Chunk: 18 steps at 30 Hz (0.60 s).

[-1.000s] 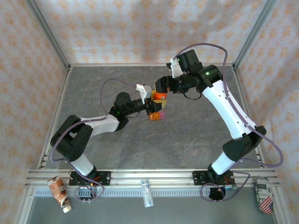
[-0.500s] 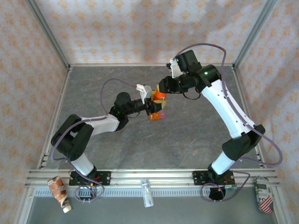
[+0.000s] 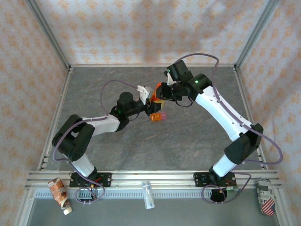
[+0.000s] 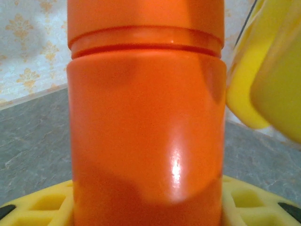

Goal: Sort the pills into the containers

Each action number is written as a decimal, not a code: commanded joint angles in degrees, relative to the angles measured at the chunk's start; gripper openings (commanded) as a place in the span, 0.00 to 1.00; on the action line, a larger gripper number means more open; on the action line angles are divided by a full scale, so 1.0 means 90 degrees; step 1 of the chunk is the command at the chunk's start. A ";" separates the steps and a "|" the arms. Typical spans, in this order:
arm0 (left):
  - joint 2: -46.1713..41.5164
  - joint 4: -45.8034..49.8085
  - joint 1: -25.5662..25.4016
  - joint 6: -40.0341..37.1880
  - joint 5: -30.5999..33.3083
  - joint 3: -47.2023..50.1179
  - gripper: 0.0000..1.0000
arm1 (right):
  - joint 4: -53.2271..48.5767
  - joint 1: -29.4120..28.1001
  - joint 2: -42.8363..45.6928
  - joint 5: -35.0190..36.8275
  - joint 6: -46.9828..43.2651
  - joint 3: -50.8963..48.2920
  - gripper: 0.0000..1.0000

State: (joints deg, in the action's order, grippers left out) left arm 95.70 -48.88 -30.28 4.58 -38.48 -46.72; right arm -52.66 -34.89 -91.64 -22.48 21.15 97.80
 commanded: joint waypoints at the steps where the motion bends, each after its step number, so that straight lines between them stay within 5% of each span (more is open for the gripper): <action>1: -0.0380 -0.0190 -0.0114 -0.0385 -0.0176 -0.0151 0.00 | 0.0578 0.0028 0.0326 0.0558 -0.0021 -0.0037 0.44; 9: -0.0448 -0.0274 -0.0117 -0.0323 -0.0458 -0.0101 0.00 | 0.0400 0.0484 0.0688 0.0710 -0.0403 -0.0017 0.74; 18: -0.0456 -0.0487 -0.0115 -0.0046 -0.0762 -0.0140 0.00 | 0.0860 0.0506 0.0395 -0.0364 -0.0563 -0.0161 0.78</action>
State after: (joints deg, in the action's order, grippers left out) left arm 93.56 -48.66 -31.14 3.20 -43.07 -46.74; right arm -47.83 -30.04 -87.39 -21.69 17.45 97.43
